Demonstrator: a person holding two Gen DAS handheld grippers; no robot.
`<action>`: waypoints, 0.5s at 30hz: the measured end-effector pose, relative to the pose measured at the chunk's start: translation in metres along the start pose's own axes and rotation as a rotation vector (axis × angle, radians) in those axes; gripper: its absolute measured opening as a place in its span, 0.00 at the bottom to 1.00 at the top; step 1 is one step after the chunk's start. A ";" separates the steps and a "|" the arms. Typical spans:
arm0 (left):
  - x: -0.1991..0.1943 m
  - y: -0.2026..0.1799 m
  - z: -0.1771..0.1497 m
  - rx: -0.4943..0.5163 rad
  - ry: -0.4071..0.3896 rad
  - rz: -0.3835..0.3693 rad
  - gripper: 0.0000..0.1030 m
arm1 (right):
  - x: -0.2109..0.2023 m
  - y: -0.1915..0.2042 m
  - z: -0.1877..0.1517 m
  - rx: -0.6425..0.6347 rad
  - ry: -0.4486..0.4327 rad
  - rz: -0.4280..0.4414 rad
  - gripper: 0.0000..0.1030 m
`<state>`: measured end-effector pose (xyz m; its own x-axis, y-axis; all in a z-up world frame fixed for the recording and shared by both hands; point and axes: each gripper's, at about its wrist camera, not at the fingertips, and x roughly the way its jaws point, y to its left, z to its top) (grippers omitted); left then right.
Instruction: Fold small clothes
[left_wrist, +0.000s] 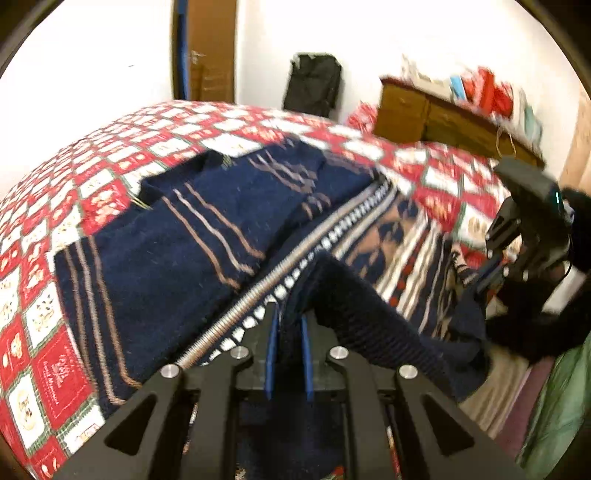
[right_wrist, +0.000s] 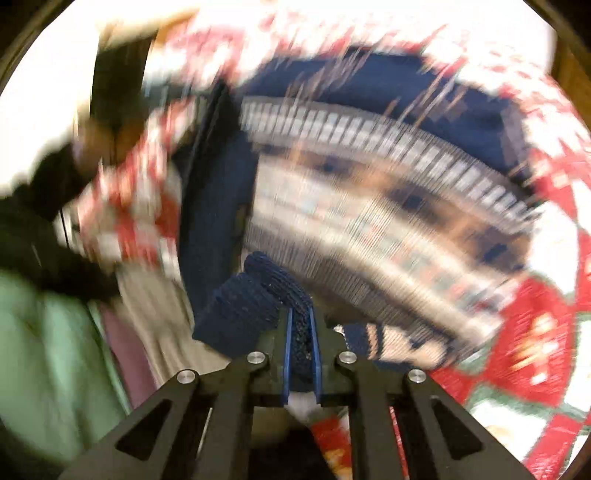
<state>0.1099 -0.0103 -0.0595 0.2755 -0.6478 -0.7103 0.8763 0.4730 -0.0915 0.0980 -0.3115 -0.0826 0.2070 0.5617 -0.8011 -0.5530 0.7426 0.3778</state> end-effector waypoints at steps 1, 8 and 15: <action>-0.005 0.004 0.003 -0.018 -0.022 0.007 0.12 | -0.009 -0.010 0.011 0.038 -0.047 0.004 0.08; -0.034 0.068 0.023 -0.240 -0.148 0.162 0.12 | -0.001 -0.120 0.052 0.535 -0.287 -0.096 0.09; -0.011 0.091 0.007 -0.347 -0.055 0.060 0.11 | 0.037 -0.132 0.022 0.615 -0.217 -0.127 0.23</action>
<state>0.1893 0.0355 -0.0551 0.3515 -0.6391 -0.6841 0.6737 0.6801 -0.2892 0.1968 -0.3806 -0.1517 0.4333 0.4690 -0.7696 0.0345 0.8447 0.5342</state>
